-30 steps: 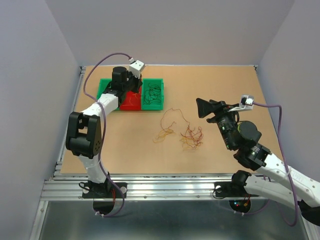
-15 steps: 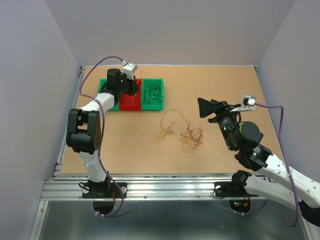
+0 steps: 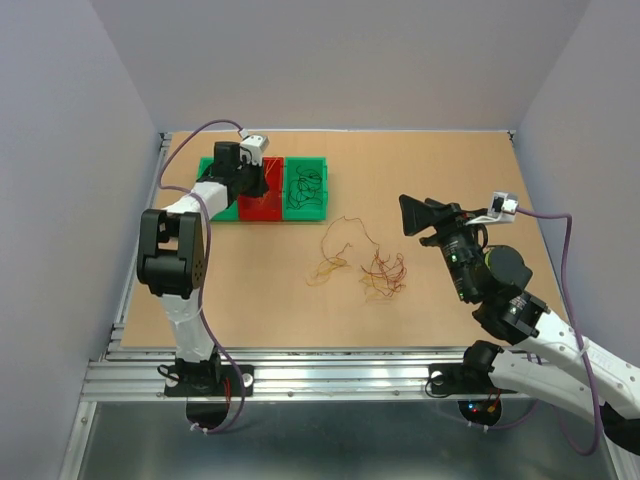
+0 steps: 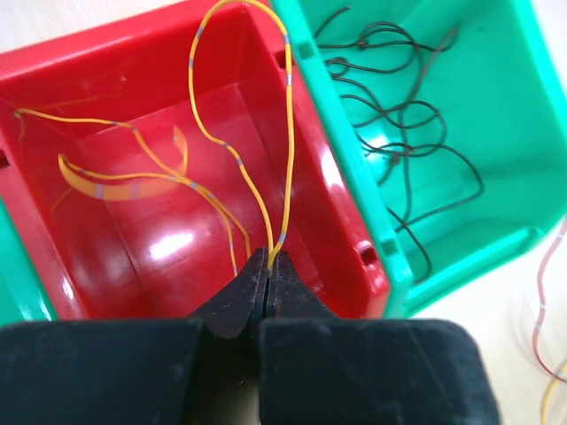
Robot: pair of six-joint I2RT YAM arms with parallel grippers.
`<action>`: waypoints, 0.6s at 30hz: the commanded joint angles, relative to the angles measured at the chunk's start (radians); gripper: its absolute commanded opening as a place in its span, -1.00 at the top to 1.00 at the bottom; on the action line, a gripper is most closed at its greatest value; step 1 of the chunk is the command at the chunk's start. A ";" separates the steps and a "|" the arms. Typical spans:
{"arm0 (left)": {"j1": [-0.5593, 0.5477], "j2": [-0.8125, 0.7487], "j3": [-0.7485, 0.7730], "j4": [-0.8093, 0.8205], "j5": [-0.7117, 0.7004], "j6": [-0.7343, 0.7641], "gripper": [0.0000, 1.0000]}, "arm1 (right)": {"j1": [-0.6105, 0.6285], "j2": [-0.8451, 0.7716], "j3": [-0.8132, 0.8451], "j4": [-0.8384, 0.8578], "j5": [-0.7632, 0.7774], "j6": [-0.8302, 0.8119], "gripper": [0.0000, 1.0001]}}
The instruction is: Untangle the cables
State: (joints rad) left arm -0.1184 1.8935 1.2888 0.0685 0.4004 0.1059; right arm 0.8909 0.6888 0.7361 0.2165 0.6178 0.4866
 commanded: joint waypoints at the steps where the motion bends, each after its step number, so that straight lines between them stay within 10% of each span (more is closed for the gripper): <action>1: -0.004 0.047 0.104 -0.064 -0.103 0.051 1.00 | 0.000 -0.002 -0.014 0.024 -0.001 -0.010 -0.62; 18: -0.038 0.250 0.324 -0.260 -0.242 0.176 0.91 | 0.000 0.022 -0.004 0.021 -0.012 -0.011 -0.62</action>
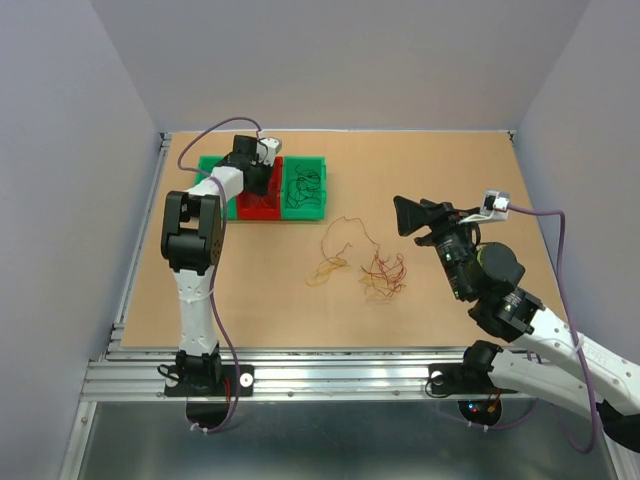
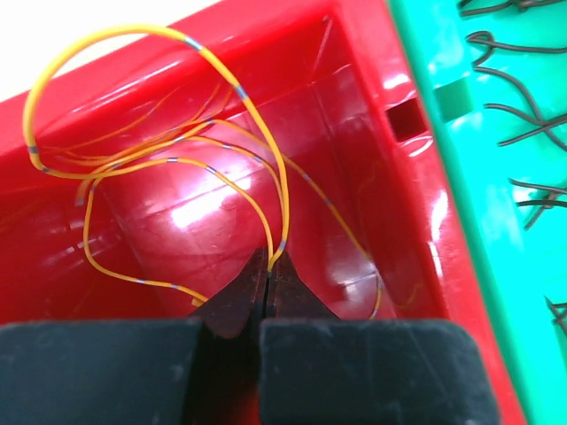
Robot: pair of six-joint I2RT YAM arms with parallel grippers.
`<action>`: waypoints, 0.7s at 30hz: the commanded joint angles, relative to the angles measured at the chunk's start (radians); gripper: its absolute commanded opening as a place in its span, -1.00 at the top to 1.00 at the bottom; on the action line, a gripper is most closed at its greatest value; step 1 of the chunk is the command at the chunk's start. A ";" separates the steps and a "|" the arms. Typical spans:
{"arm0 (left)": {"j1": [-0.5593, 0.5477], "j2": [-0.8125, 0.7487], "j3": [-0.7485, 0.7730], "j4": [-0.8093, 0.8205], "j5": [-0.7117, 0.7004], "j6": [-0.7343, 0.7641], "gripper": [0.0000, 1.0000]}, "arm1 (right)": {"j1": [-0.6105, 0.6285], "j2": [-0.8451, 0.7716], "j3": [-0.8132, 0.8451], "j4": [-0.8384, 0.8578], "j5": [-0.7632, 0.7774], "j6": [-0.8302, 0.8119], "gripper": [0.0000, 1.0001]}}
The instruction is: Untangle the cables
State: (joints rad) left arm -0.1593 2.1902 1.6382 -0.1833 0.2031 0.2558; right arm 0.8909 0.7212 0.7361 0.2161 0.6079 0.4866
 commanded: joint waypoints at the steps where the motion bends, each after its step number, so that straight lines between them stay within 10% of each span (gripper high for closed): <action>1: 0.001 -0.078 -0.040 0.002 -0.048 0.026 0.90 | 0.000 -0.011 -0.004 0.022 -0.002 -0.011 -0.62; 21: -0.098 -0.006 -0.026 -0.102 -0.130 0.126 1.00 | 0.000 -0.016 -0.001 0.014 -0.011 -0.010 -0.62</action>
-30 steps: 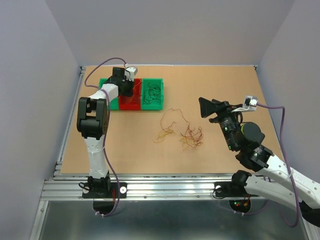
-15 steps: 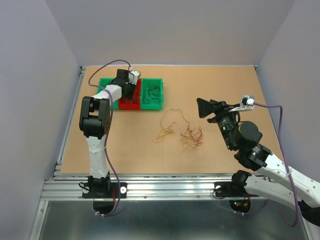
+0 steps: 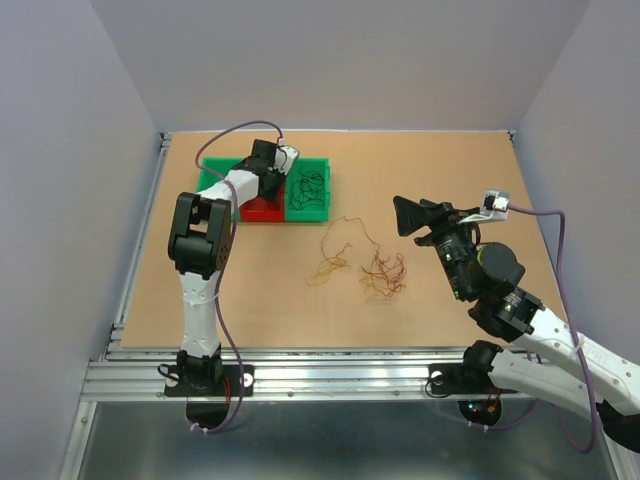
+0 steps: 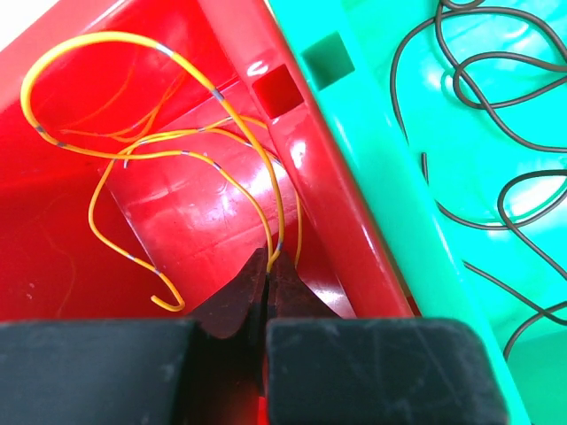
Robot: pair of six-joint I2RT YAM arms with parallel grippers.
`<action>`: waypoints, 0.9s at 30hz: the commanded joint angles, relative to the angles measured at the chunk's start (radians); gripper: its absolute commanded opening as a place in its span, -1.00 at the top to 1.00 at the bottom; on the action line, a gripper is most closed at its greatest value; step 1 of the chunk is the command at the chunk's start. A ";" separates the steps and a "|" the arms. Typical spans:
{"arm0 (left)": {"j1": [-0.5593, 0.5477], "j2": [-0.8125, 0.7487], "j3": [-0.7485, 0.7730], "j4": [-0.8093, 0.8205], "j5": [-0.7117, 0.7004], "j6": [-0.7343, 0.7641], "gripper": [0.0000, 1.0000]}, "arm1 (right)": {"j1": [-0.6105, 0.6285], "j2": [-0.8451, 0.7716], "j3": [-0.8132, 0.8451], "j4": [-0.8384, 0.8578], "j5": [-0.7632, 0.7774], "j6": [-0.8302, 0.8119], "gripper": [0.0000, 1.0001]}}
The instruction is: Untangle the cables
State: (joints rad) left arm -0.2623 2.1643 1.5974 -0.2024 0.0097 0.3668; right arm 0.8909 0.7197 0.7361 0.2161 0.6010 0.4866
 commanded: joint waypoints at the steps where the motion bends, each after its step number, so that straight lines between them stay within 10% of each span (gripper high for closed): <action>1: 0.008 0.002 0.013 -0.083 0.076 0.014 1.00 | 0.000 -0.016 -0.001 0.016 -0.004 -0.010 -0.62; 11: 0.040 -0.115 -0.011 -0.164 0.223 0.058 0.66 | 0.000 -0.009 -0.001 0.014 -0.001 -0.010 -0.63; 19: 0.046 -0.155 -0.028 -0.164 0.174 0.069 0.95 | 0.000 -0.011 0.000 0.012 0.002 -0.011 -0.62; 27: 0.049 -0.208 -0.083 -0.108 0.136 0.069 0.39 | 0.000 -0.012 0.000 0.012 -0.001 -0.011 -0.63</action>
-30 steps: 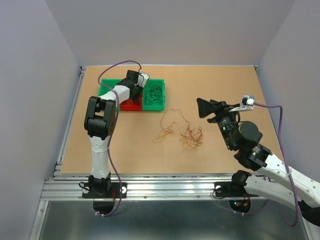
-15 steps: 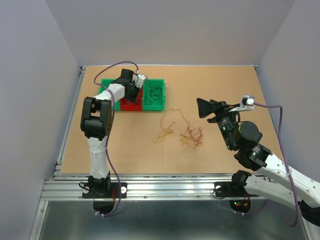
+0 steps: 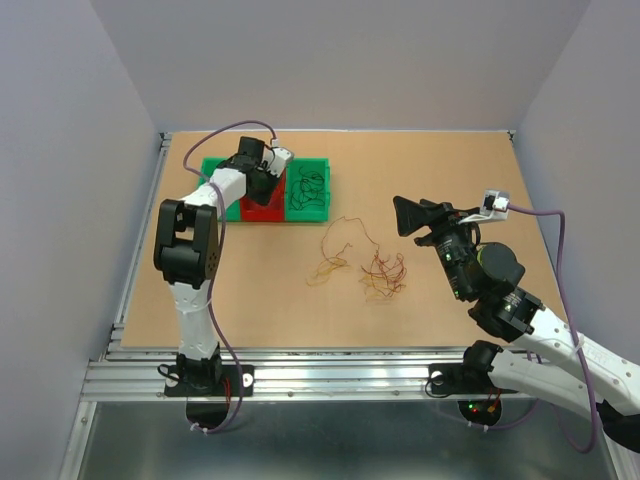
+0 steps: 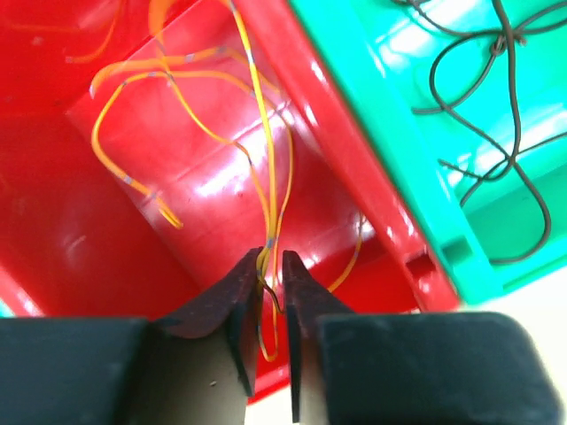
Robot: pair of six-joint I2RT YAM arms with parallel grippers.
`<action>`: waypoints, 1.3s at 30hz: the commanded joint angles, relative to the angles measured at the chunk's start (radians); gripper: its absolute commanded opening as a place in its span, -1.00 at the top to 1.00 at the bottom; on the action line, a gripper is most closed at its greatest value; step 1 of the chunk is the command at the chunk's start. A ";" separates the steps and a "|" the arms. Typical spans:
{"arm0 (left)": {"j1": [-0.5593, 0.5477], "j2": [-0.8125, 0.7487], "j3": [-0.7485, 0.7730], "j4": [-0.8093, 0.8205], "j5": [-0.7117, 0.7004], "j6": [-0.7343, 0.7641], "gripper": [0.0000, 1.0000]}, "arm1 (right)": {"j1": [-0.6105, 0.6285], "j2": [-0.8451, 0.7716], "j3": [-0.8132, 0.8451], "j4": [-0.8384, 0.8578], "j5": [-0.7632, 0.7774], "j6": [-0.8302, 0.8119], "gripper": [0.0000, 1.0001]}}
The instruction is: Untangle the cables
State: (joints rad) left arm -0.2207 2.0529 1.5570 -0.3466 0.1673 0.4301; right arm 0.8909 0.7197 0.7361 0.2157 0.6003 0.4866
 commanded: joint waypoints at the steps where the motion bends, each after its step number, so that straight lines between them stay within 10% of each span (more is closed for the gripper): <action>1: 0.007 -0.126 -0.054 0.046 -0.022 0.006 0.36 | -0.001 -0.011 0.002 0.013 0.001 -0.010 -0.63; 6: 0.007 -0.229 -0.144 0.142 -0.020 0.019 -0.09 | 0.000 -0.003 0.005 0.010 -0.004 -0.011 -0.63; 13: 0.009 -0.257 -0.160 0.179 -0.058 0.010 -0.11 | 0.000 0.006 0.009 0.007 -0.005 -0.013 -0.63; 32: 0.007 -0.157 -0.097 0.232 -0.017 0.015 0.12 | 0.000 0.011 0.013 0.004 -0.007 -0.013 -0.63; 39: 0.007 -0.053 -0.018 0.221 -0.029 0.019 0.57 | -0.001 0.014 0.014 0.004 -0.007 -0.011 -0.63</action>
State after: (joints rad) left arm -0.2157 1.9831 1.4738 -0.1394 0.1379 0.4381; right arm 0.8909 0.7353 0.7361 0.2092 0.5938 0.4866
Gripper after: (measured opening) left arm 0.280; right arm 0.814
